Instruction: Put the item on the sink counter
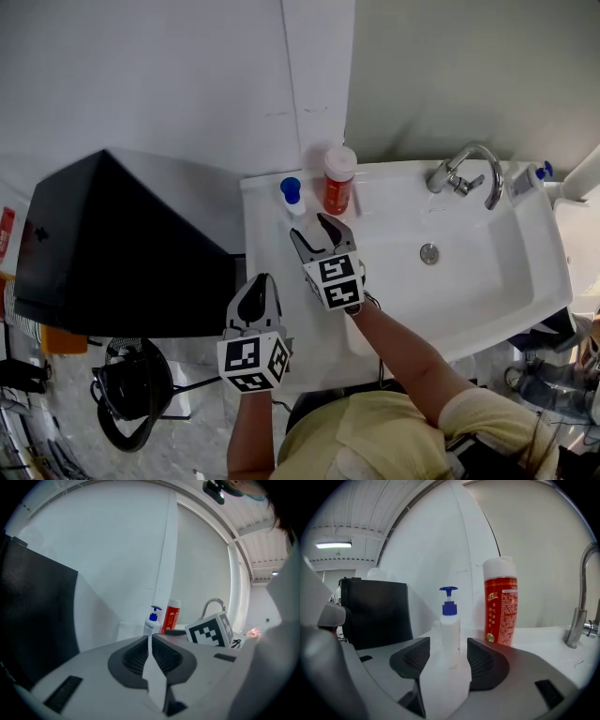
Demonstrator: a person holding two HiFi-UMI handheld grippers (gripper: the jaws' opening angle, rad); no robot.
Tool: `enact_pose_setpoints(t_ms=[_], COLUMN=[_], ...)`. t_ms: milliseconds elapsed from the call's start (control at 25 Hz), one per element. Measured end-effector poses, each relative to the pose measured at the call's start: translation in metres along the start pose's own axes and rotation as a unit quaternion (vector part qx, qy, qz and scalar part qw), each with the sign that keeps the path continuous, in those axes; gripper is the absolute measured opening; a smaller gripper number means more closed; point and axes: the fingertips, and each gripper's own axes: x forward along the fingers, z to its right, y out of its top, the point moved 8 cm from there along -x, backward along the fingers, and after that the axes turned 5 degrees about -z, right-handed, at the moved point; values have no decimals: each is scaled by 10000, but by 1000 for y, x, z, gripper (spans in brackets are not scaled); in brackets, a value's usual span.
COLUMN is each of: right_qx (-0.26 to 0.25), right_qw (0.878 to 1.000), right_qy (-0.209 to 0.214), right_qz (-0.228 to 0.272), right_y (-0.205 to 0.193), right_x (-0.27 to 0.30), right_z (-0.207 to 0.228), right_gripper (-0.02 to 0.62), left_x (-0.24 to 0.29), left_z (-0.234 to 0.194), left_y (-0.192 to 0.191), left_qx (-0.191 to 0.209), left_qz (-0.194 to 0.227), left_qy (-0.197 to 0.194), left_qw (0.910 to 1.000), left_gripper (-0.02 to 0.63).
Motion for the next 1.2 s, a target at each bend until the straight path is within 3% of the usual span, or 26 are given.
enact_pose_setpoints(t_ms=[640,1200], right_qx=[168,94], right_qw=[9991,9976], right_qy=[268,574], right_qz=[266,376], right_y=[12,20], right_x=[-61,-123], right_z=[17,14], right_gripper=[248,155], left_x=[-2,-19], left_z=[17,39], left_y=[4,6], left_qx=[82,171], left_qz=[91,211], left_qy=[-274,-560], left_qw=[9995,9981], left_gripper=[55,55])
